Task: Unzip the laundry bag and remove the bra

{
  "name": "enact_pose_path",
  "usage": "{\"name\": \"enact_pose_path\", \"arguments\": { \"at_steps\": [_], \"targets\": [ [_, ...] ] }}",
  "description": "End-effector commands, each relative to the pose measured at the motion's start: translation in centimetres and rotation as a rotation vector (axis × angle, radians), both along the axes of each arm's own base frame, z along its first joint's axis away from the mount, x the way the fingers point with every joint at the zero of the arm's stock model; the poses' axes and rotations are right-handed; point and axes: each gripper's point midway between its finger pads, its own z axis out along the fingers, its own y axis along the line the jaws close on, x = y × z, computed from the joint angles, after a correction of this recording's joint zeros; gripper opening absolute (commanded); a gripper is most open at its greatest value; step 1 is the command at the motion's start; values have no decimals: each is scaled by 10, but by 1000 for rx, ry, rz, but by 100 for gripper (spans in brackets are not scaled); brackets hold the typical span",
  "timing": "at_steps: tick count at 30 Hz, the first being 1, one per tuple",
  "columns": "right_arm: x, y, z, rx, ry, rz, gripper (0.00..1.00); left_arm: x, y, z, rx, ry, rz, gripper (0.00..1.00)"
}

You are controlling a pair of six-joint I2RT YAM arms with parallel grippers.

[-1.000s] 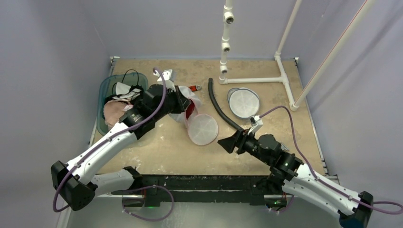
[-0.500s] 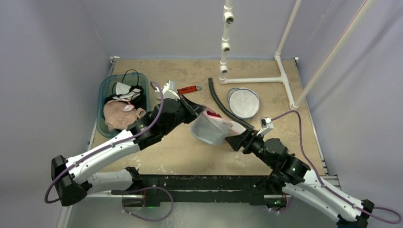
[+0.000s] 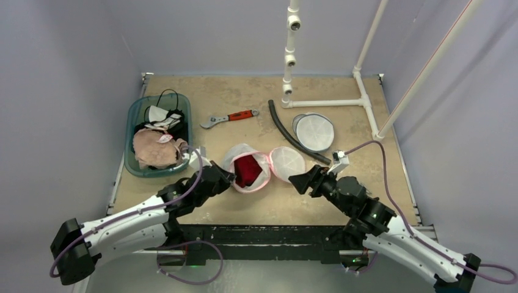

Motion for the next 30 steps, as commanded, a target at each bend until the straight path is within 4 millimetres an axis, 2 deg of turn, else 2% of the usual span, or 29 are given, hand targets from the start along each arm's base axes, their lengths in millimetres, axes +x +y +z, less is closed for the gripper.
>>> {"name": "enact_pose_path", "arguments": {
  "at_steps": [1,5,7,12,16,18,21,25,27,30],
  "targets": [
    [5,20,4,-25,-57,79,73,1,23,17,-33,-55,88,0],
    [12,43,-14,-101,-29,152,71,4,38,34,49,-86,111,14],
    [17,51,-17,-119,-26,163,70,5,44,40,115,-91,118,16],
    [34,66,-6,-124,-59,152,69,6,64,55,249,-104,133,18],
    [48,77,-2,-145,-65,136,69,2,80,81,313,-121,145,34],
    [50,83,-8,-144,-27,136,70,2,73,100,290,-149,103,40],
    [61,87,-14,-143,-21,99,70,4,40,119,192,-184,-3,42],
    [75,101,-21,-133,12,103,68,4,-12,116,69,-176,-150,42],
    [83,106,-25,-143,26,92,67,6,-25,109,38,-170,-176,42],
    [91,110,-29,-150,37,89,66,7,-33,100,8,-169,-188,40]
  ]
}}
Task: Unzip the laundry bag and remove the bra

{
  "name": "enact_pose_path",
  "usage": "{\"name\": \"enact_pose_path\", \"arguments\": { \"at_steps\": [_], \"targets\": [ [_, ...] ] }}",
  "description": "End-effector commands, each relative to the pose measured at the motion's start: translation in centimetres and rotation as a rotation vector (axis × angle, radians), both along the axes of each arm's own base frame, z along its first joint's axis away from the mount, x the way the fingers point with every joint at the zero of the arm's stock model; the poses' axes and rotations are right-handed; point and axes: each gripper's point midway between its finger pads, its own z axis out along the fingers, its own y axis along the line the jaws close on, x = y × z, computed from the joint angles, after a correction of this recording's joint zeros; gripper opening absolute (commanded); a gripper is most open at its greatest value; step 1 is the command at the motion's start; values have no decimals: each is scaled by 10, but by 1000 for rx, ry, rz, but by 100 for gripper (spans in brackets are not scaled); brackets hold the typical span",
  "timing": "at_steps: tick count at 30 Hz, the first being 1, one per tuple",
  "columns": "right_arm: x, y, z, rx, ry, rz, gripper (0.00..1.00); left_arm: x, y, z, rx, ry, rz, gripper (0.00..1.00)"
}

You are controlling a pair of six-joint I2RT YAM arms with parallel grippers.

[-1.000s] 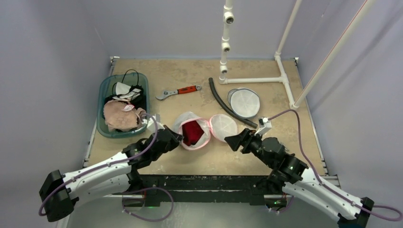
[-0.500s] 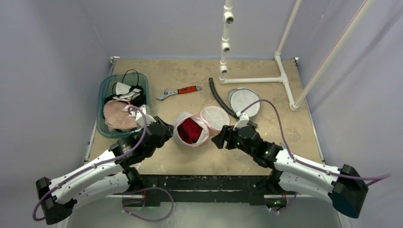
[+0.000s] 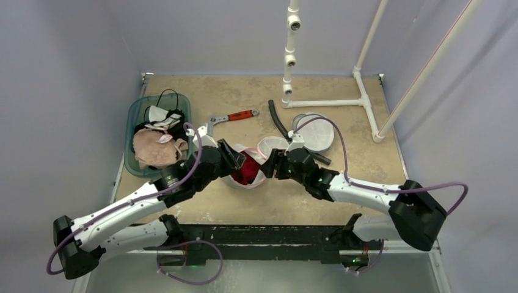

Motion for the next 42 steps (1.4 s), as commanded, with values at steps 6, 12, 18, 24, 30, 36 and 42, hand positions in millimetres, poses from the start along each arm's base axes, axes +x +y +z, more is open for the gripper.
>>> {"name": "enact_pose_path", "arguments": {
  "at_steps": [6,12,18,24,30,36,42],
  "targets": [
    [33,21,4,19,10,-17,51,-2,-20,-28,-47,10,-63,39],
    [30,19,-7,-10,37,-10,20,-6,-8,-61,27,56,-39,39],
    [27,4,22,-8,-38,-26,0,-5,6,-72,72,53,1,39],
    [8,-9,30,-4,-27,4,0,-2,8,-71,102,33,-3,47],
    [0,-16,18,-18,-5,6,0,-2,1,-73,86,33,-20,54],
    [-6,-21,2,-24,14,6,0,-2,-19,-72,21,29,-81,55],
    [-10,-27,6,-14,4,1,0,-3,-36,-48,-28,-4,-151,54]
  ]
}}
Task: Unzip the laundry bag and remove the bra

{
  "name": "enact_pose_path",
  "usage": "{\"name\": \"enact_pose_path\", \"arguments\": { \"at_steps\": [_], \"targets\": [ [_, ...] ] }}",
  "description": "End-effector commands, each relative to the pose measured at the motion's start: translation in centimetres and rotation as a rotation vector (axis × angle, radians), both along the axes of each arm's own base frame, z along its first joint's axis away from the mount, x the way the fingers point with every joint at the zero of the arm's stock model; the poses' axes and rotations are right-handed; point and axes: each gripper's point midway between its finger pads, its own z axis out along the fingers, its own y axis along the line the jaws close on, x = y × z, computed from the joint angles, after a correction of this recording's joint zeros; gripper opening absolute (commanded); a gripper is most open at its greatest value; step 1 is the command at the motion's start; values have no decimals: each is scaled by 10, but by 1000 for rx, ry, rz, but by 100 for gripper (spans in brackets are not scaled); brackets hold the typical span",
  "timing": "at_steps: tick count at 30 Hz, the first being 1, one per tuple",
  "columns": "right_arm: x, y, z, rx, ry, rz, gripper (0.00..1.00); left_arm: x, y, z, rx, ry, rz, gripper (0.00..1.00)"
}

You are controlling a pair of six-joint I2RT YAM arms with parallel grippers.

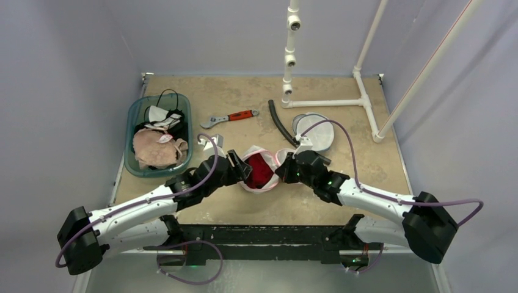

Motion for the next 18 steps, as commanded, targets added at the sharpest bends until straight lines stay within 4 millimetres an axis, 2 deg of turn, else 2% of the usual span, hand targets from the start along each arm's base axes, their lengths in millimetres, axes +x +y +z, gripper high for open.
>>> {"name": "enact_pose_path", "arguments": {
  "at_steps": [1,7,12,18],
  "targets": [
    [0,0,16,39,-36,4,0,1,-19,38,-85,-70,-69,54],
    [-3,0,22,56,-45,11,0,-5,-20,61,-119,-110,-109,54],
    [-3,2,22,62,-46,18,0,-4,-28,35,-46,-54,-134,55],
    [-4,3,19,64,-41,29,0,7,-17,1,85,-5,-62,63]
  ]
}}
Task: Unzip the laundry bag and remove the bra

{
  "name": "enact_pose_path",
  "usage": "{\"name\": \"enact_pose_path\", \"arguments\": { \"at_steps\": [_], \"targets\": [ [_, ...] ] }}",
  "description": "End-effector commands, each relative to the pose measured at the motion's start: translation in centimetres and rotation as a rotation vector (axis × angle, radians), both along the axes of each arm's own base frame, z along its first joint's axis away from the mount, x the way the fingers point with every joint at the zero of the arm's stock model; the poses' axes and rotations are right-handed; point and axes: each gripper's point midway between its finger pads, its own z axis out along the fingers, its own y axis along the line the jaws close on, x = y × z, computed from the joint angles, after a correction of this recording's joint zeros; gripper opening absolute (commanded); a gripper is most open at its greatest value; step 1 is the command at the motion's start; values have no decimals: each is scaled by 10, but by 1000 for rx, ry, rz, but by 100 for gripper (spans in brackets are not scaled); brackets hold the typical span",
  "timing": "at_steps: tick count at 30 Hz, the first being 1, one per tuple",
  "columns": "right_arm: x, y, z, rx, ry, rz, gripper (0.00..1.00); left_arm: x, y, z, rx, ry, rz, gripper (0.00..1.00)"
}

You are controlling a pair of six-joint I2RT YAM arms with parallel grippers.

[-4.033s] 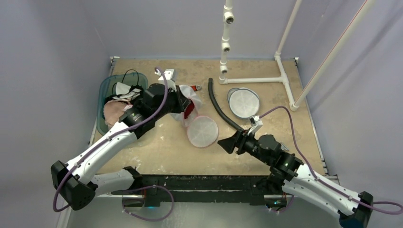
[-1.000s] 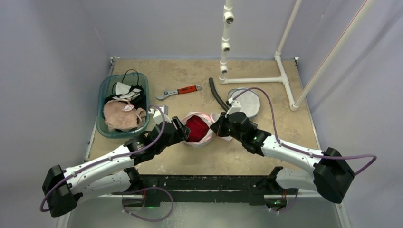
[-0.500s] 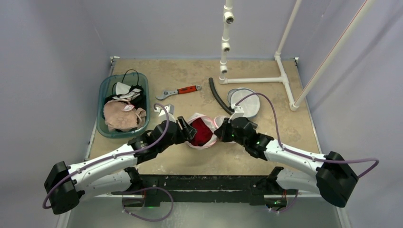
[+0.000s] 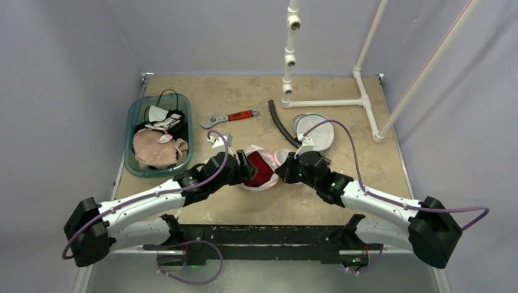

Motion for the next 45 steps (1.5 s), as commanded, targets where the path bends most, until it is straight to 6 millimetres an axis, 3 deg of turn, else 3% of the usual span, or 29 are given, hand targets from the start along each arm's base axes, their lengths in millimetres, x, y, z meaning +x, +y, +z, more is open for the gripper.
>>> {"name": "enact_pose_path", "arguments": {
  "at_steps": [1,10,15,17,26,28,29,32,34,39,45],
  "targets": [
    [0,4,5,24,-16,17,0,10,1,0,58,-26,22,63],
    [-6,-1,-1,23,-7,18,0,22,-31,-16,91,-21,-58,61],
    [-7,-4,0,22,-8,15,0,24,-33,-30,124,3,-57,57],
    [-8,-5,-1,16,-9,16,0,25,-31,-32,133,3,-51,51],
    [-9,-5,-1,19,-12,18,0,27,-32,-14,102,-39,-58,5],
    [-9,-6,4,26,-23,16,0,26,-33,-14,108,-40,-67,0],
    [-9,-7,6,27,-24,12,6,26,-33,-14,109,-42,-74,0],
    [-12,-10,15,32,-27,14,42,24,-34,-11,101,-54,-94,0],
    [-12,-16,21,24,-46,0,55,23,-33,-5,89,-71,-103,0],
    [2,-32,41,-36,-135,-59,60,16,-33,19,51,-128,-153,0],
    [13,-25,47,-54,-163,-38,60,10,-31,35,41,-158,-193,0]
  ]
}}
